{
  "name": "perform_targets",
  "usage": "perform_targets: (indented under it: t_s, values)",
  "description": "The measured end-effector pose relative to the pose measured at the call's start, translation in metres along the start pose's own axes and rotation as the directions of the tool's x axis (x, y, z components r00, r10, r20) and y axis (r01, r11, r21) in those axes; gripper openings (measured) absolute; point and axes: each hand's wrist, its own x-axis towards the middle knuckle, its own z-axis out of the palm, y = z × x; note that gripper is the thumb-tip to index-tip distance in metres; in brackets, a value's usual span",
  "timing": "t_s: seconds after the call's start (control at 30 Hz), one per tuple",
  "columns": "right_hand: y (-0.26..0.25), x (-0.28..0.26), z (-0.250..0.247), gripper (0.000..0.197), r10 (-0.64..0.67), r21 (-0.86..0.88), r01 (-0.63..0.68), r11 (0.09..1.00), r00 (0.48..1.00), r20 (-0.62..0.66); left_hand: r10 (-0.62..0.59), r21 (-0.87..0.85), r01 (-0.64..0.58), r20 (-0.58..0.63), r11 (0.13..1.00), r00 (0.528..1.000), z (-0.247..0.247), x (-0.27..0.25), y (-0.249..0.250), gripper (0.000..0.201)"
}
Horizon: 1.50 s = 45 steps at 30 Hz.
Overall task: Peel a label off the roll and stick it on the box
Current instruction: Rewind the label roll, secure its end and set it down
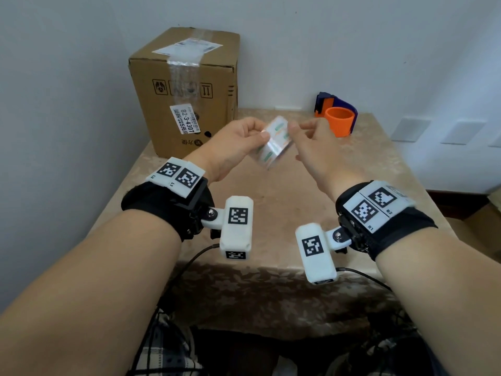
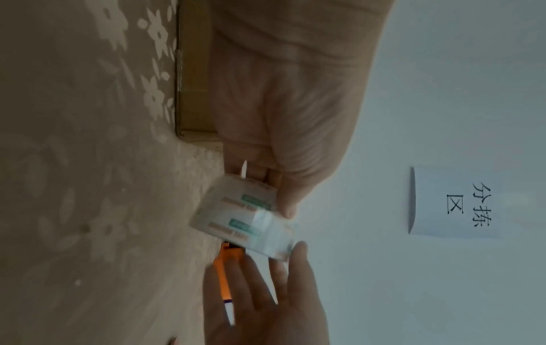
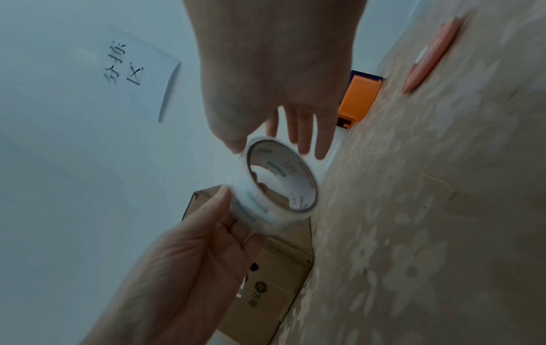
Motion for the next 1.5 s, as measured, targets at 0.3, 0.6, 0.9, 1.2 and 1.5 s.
perform_targets:
  t_s: [0.3,0.6,0.9,1.2,1.5]
  values:
    - [-0.006,-0.003,0.0,0.013,-0.045,0.16,0.035,0.987,0.997,0.057,0.179,0.372,-0.089,-0.215,0.924,0.96,0.005,0.005,0.002,0.021]
    - [-0.017,-0.015,0.008,0.029,-0.29,0.273,0.269,0.924,0.956,0.041,-0.078,-0.191,0.04,-0.197,0.981,0.977,0.018,0.0,0.008,0.038]
    - [-0.016,-0.009,0.023,0.041,-0.267,0.28,0.305,0.911,0.949,-0.165,-0.246,-0.548,0.096,-0.207,0.831,0.947,0.017,0.008,-0.006,0.052]
    - [-0.014,-0.009,0.03,0.048,-0.273,0.272,0.32,0.908,0.942,-0.196,-0.29,-0.576,0.13,-0.194,0.807,0.937,0.014,0.008,-0.012,0.052]
    - [-0.013,-0.007,0.029,0.042,-0.266,0.286,0.331,0.899,0.933,-0.243,-0.293,-0.58,0.137,-0.184,0.803,0.938,0.015,0.009,-0.009,0.048]
